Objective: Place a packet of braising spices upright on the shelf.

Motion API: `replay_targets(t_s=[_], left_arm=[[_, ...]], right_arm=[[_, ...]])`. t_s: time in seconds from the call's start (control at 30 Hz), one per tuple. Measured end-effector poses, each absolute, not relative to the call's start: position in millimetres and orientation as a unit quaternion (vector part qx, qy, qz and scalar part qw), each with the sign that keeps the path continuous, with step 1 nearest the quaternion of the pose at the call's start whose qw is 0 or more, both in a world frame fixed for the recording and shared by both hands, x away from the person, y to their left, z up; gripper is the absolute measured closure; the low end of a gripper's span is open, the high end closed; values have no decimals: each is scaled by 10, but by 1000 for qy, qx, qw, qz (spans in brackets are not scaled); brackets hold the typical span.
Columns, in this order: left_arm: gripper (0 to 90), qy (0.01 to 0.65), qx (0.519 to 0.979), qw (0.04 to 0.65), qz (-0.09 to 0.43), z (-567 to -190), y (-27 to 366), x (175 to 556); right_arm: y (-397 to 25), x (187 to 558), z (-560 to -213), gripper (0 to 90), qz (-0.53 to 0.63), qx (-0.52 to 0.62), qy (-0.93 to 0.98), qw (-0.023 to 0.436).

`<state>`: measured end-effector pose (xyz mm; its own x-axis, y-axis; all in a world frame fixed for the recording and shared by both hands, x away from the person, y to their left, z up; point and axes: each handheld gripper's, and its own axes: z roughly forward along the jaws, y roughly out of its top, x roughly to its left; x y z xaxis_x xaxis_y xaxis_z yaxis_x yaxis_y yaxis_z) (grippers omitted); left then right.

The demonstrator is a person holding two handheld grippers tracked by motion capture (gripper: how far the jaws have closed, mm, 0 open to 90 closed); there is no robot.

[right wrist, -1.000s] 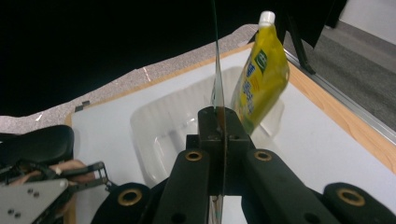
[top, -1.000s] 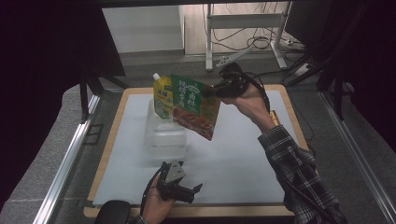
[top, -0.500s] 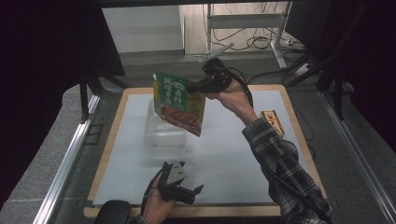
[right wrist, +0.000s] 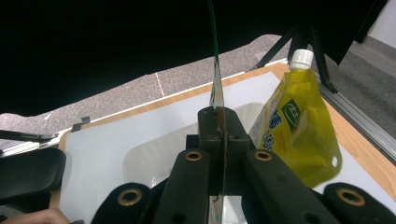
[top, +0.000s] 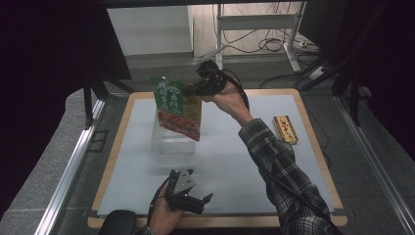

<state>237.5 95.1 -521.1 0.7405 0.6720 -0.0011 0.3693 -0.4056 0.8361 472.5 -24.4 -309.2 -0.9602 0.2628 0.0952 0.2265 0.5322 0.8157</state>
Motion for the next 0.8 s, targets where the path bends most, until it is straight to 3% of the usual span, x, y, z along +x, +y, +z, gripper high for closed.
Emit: replay_targets(t_s=[0.8], left_arm=[[0, 309, 825, 443, 169, -5214, 934, 2366]], right_arm=[[67, 4814, -3396, 893, 453, 146, 879, -6]])
